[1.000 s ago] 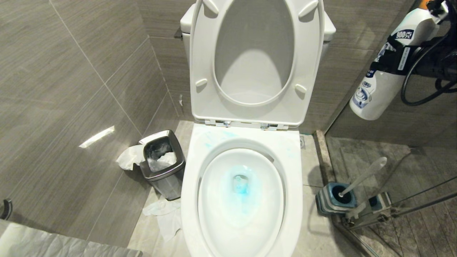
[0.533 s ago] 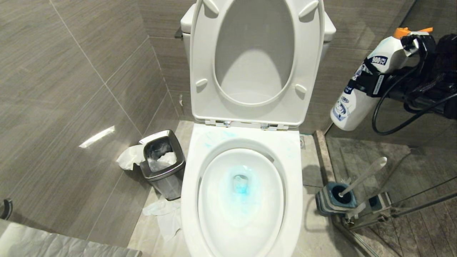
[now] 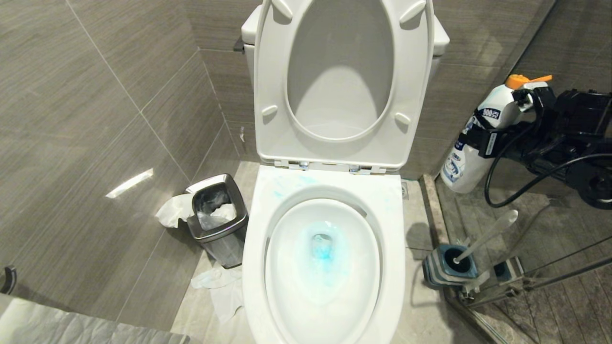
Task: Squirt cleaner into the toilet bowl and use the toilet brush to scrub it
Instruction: Place the cleaning agent on the floor
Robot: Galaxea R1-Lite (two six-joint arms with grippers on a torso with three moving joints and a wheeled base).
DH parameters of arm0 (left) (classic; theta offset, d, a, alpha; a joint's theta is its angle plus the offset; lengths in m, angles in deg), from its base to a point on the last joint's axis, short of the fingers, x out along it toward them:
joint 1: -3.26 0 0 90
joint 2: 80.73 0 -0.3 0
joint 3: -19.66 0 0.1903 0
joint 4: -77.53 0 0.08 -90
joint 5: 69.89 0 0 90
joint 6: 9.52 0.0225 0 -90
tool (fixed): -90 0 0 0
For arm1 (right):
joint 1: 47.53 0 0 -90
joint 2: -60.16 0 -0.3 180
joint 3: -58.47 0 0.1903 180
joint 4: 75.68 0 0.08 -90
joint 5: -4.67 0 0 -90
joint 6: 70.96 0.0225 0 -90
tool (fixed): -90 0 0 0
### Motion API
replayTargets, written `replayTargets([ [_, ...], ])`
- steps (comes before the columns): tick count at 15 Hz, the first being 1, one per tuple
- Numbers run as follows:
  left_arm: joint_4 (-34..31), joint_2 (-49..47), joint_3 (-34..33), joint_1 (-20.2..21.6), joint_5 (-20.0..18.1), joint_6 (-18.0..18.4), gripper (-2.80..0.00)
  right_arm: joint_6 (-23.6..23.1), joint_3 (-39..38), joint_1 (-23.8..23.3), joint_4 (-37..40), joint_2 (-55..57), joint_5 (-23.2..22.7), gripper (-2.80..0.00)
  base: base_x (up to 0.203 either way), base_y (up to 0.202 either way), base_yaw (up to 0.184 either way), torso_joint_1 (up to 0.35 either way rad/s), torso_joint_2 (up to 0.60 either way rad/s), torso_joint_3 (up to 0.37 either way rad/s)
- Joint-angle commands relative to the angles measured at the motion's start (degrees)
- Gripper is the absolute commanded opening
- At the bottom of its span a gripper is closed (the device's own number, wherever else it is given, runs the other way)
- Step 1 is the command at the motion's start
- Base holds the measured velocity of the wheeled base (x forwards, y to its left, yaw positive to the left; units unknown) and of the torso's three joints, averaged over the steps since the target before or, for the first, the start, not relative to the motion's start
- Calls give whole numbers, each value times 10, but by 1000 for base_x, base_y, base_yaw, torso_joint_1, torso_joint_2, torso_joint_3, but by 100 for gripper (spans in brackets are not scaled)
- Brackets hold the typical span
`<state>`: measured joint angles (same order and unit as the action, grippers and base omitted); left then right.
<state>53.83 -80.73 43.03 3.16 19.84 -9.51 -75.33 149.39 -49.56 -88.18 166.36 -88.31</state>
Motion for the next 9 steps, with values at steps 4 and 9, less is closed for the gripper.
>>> replayTargets([
  [4, 0, -1, -1, 0, 0, 0, -280, -8, -54, 1, -192, 97, -3, -280, 0, 0, 0, 0, 0, 0],
  [9, 0, -1, -1, 0, -1, 2, -280, -5, -79, 9, -266, 161, -5, -280, 0, 0, 0, 0, 0, 0],
])
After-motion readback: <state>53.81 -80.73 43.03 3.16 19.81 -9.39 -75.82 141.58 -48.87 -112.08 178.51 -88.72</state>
